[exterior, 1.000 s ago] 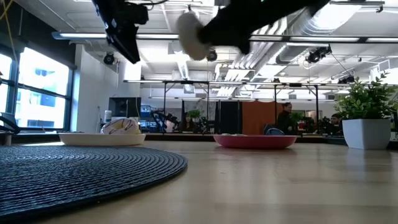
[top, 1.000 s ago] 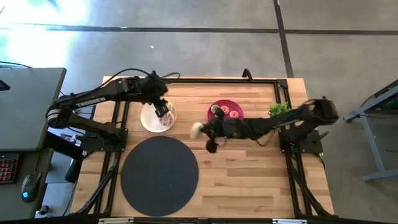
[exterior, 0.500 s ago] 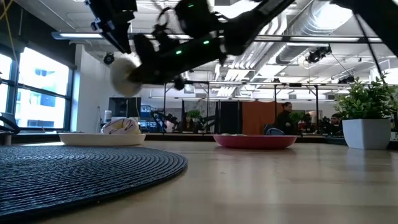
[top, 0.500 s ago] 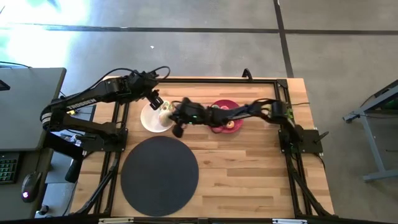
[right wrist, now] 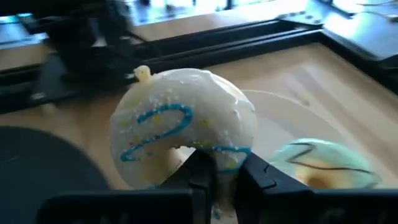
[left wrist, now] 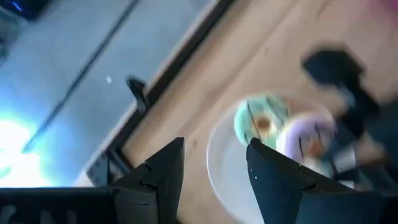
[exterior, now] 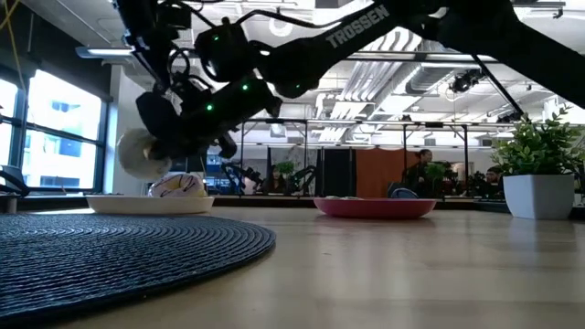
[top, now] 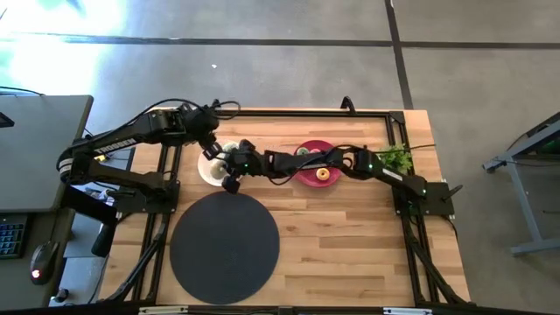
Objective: Pick & Place donuts
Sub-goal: Put the large white donut on the white plate
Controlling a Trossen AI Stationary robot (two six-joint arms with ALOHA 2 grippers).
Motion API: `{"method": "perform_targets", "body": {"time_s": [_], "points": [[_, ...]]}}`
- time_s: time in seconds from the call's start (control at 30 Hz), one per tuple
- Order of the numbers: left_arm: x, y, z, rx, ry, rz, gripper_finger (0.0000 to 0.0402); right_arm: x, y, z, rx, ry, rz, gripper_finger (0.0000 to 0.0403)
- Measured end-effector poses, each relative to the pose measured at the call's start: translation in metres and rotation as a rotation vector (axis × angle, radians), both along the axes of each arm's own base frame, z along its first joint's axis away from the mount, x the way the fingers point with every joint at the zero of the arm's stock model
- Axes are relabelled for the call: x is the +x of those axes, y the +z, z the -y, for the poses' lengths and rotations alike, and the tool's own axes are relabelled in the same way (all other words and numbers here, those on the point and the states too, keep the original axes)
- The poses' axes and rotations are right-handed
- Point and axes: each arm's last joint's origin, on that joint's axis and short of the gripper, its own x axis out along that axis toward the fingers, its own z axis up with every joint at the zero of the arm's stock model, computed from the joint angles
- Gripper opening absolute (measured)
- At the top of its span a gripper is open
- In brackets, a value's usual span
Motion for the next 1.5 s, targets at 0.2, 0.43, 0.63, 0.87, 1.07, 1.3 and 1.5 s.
{"method": "perform_targets", "body": {"time_s": [0.2, 0.43, 0.63, 0.87, 1.07, 1.3, 1.5], "points": [[-0.008, -0.013, 0.008, -0.218, 0.019, -0.031, 0.0165, -0.002, -0.003, 0.007, -0.009, -0.04, -0.034, 0.0041], [-0.014, -0.057, 0.012, -0.334, 0.092, -0.094, 0.0165, -0.002, -0.003, 0.007, -0.004, -0.031, -0.033, 0.0045], [-0.008, -0.077, 0.012, -0.372, 0.07, 0.007, 0.0165, -0.003, -0.005, 0.008, -0.002, -0.031, -0.054, 0.0061], [0.001, -0.074, 0.013, -0.37, -0.002, 0.098, 0.0165, -0.004, -0.007, 0.011, 0.001, -0.037, -0.071, 0.0069], [0.004, -0.093, 0.012, -0.378, 0.011, 0.073, 0.0165, -0.003, -0.006, 0.01, -0.001, -0.034, -0.055, 0.0069], [0.002, -0.115, 0.013, -0.379, 0.007, 0.066, 0.0157, -0.003, -0.006, 0.009, -0.003, -0.021, -0.059, 0.0069], [0.003, -0.115, 0.013, -0.373, -0.017, 0.056, 0.0057, -0.003, -0.006, 0.009, -0.008, 0.013, -0.054, 0.0079]]}}
